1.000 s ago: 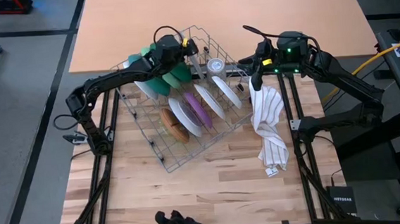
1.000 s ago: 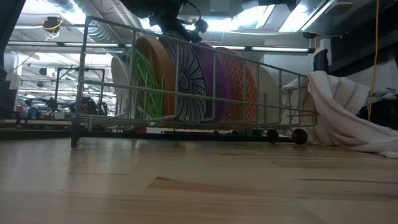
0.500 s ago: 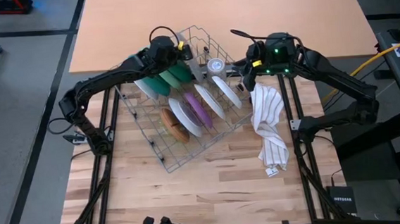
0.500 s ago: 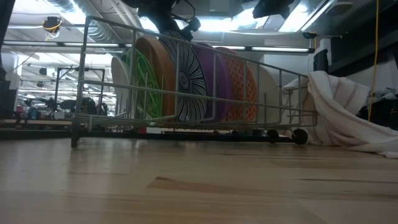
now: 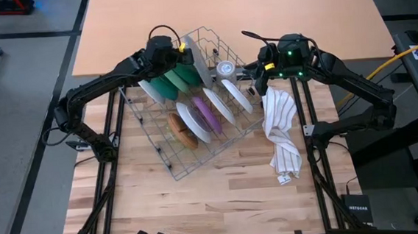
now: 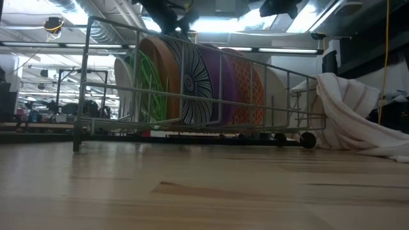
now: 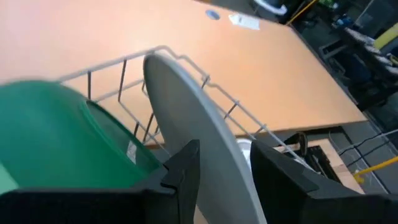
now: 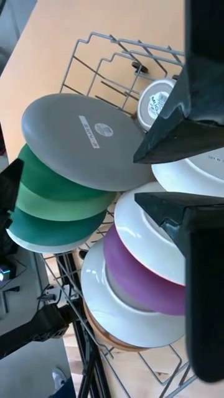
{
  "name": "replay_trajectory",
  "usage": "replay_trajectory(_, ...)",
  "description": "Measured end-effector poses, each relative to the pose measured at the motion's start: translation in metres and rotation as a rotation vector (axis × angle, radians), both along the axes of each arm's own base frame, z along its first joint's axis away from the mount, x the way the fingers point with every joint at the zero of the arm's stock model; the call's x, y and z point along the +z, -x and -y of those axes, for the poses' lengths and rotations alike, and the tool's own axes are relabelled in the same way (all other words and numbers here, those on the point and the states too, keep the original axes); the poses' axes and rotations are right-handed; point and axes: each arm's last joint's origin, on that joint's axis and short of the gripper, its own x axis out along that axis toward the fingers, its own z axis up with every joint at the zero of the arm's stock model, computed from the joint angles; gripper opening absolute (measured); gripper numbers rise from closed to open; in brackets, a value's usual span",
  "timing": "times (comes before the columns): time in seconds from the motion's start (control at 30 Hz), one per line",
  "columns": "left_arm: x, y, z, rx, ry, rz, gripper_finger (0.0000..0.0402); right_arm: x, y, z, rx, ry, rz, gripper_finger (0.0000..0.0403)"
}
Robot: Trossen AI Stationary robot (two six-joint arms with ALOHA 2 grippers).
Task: Sort dishes
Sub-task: Put the grey plate into the dish rack
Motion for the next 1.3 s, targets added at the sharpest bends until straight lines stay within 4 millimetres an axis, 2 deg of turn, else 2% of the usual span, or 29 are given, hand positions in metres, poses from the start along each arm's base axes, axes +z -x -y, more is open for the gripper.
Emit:
replay_trajectory(0.13, 0.018, 0.013, 0.008, -0.03, -0.068, -0.008, 0.0131, 0.004, 0.005, -0.003, -0.01, -0.008, 0.024, 0.0087)
replay_trajectory(0.27, 0.037, 0.024, 0.015, -0.087, -0.207, -0.056, 0.0131, 0.012, 0.015, -0.008, -0.019, 0.015, 0.063, 0.0087)
replay_trajectory(0.4, 0.039, 0.02, 0.02, -0.219, -0.28, -0.132, 0.0131, 0.019, 0.015, -0.008, -0.011, 0.044, 0.123, 0.0087)
replay_trajectory(0.53, 0.035, 0.014, 0.025, -0.398, -0.393, -0.293, 0.0131, 0.017, 0.001, -0.001, -0.008, 0.06, 0.153, 0.0087)
replay_trajectory(0.67, 0.026, 0.0, 0.033, -0.686, -0.559, -0.463, 0.0131, 0.011, -0.013, 0.007, -0.002, 0.053, 0.146, 0.0087)
replay_trajectory(0.8, 0.009, -0.019, 0.033, -0.807, -0.657, -0.599, 0.0131, 0.004, -0.02, 0.01, 0.005, 0.033, 0.118, 0.0087)
replay_trajectory(1.07, -0.025, -0.047, 0.013, -0.805, -0.718, -0.78, 0.0131, 0.001, -0.022, 0.011, 0.013, -0.007, 0.114, 0.0087)
replay_trajectory(1.3, -0.035, -0.05, 0.002, -0.82, -0.759, -0.864, 0.0131, 0.001, -0.021, 0.01, 0.012, -0.013, 0.104, 0.0087)
